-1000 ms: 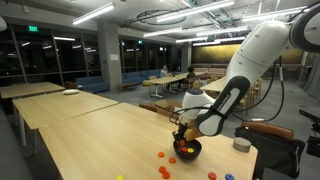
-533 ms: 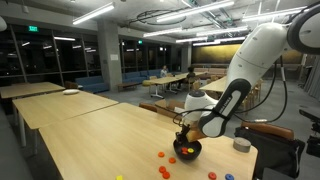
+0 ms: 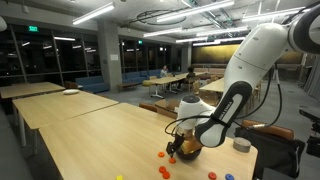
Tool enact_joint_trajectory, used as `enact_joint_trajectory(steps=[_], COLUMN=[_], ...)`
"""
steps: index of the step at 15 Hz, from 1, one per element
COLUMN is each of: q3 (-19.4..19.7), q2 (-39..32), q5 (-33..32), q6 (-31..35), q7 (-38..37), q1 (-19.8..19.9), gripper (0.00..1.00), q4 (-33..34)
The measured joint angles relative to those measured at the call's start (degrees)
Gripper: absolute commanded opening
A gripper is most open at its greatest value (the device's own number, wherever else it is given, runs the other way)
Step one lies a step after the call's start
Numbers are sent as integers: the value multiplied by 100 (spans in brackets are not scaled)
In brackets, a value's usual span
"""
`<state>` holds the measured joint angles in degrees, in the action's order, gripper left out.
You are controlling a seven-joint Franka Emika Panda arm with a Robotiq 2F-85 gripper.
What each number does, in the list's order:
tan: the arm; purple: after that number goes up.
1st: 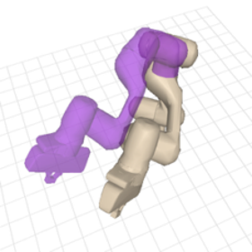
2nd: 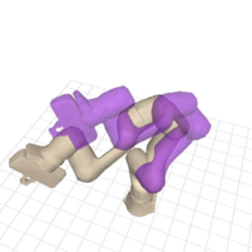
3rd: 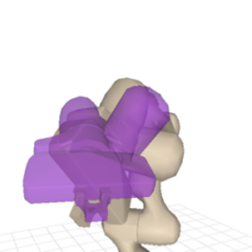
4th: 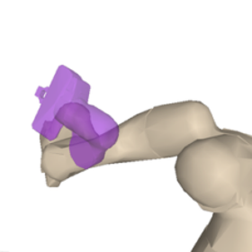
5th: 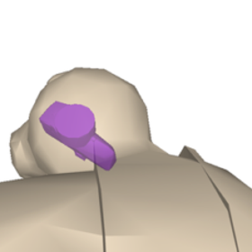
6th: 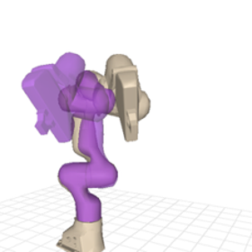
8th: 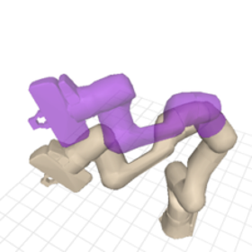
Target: Put a round yellow block and two round orange blocks in the bowl then put the last round yellow block in the bowl
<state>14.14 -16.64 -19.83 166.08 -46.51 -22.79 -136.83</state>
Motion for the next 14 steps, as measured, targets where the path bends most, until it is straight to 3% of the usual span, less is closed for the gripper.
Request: enact_joint_trajectory(steps=[7,14], q3=[-1450,-1931], q2=[-132,-620], q5=[1137,1921], q6=[-400,-833], q7=[1296,2388], q1=[392,658], gripper=[100,100], q4=[95,508])
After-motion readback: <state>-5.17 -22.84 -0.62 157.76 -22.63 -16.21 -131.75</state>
